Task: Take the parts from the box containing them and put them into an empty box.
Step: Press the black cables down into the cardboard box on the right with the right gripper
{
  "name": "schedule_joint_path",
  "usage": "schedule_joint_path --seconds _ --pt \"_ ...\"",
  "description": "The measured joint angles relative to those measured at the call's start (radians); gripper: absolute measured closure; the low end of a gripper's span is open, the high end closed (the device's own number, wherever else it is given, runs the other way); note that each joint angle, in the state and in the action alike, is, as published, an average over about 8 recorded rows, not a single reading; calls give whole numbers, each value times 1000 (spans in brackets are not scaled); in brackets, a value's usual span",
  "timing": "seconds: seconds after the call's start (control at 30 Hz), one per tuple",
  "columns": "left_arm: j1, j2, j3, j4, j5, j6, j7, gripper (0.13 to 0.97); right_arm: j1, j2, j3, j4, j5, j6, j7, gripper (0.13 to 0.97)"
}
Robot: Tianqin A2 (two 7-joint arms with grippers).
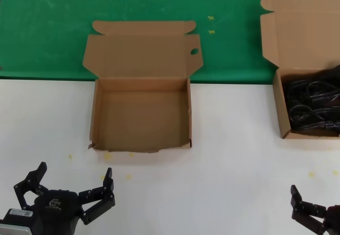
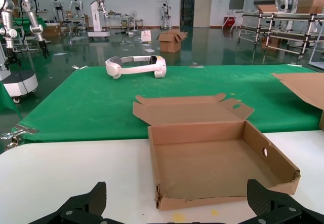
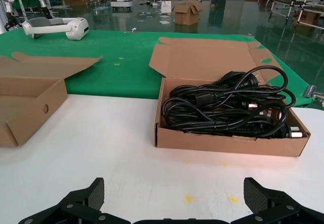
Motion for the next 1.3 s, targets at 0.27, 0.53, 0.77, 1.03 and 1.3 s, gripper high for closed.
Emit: schedule_joint_path --seconds 0.27,0.53,0.77,1.03,1.3 --pt "0 0 0 0 0 0 0 132 0 0 0 0 0 0 0 129" --pt "0 0 0 0 0 0 0 132 0 0 0 0 0 0 0 129" --pt "0 0 0 0 0 0 0 132 0 0 0 0 0 0 0 129" --pt "0 0 0 0 0 0 0 132 0 0 0 0 0 0 0 129" --pt "0 0 0 0 0 0 0 132 2 -13 17 3 -4 -12 -10 129"
